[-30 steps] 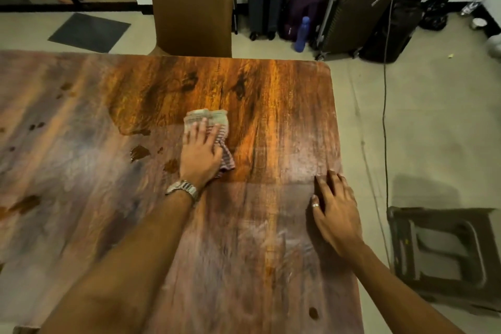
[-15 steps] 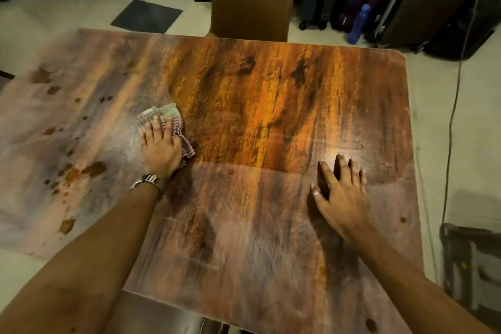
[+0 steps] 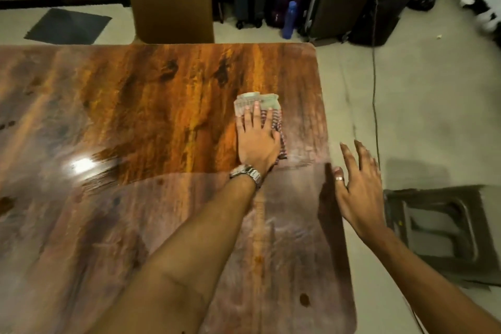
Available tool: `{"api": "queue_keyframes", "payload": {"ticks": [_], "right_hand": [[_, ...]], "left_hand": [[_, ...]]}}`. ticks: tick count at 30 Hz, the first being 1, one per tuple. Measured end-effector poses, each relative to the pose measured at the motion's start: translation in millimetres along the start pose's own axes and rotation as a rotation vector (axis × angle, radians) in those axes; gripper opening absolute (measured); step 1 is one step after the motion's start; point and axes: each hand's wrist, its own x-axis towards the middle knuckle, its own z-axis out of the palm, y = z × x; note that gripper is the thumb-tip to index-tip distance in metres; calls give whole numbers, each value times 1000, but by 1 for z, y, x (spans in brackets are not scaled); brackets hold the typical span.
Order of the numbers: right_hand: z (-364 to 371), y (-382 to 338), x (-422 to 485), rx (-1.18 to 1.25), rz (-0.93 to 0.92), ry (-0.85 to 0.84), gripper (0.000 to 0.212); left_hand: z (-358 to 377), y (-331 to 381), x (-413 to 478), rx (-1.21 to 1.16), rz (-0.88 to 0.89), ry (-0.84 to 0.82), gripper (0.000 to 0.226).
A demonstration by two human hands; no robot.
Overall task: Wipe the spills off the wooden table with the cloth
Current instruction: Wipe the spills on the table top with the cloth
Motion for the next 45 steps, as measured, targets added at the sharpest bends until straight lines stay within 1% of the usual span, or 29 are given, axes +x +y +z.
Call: {"api": "queue_keyframes", "payload": {"ticks": [2, 4, 8, 14, 18, 20, 22, 24, 30, 34, 37, 40, 43, 45], "right_hand": [[-5, 13, -2, -16, 13, -1, 55], [-7, 20, -4, -21, 14, 8, 56], [-5, 20, -6, -20, 30, 11, 57], [-9, 3, -14, -13, 0, -33, 56], [-11, -17, -26, 9, 10, -82, 55], [-7, -29, -35, 15, 7, -128, 55], [1, -38, -42, 5, -5, -189, 55], [11, -51, -46, -14, -35, -242, 56], [46, -100, -44, -55, -207, -346, 54], [66, -134, -47, -83, -262, -341, 51], [74, -142, -48, -96, -252, -304, 49], [75, -141, -46, -97, -275, -280, 47], [68, -137, -42, -99, -276, -278, 47], [60, -132, -37, -74, -220, -270, 47]], "left_hand": [[9, 49, -3, -12, 66, -28, 67], [15, 83, -5, -10, 105, -56, 67], [18, 113, -9, 12, 166, -91, 64], [22, 111, -49, 1, 252, -84, 63], [25, 88, -98, 38, 349, -139, 80], [20, 65, -109, -33, 353, -126, 71], [13, 36, -114, -108, 298, -105, 63], [4, -5, -117, -105, 232, -107, 64], [-27, -173, -119, -60, -21, -89, 69], [-52, -298, -130, -9, -224, -66, 77], [-60, -372, -160, -10, -354, -7, 74], [-59, -405, -202, -34, -432, 36, 70], [-57, -394, -228, -34, -518, 50, 70], [-55, -373, -232, -43, -568, 49, 70]]}}
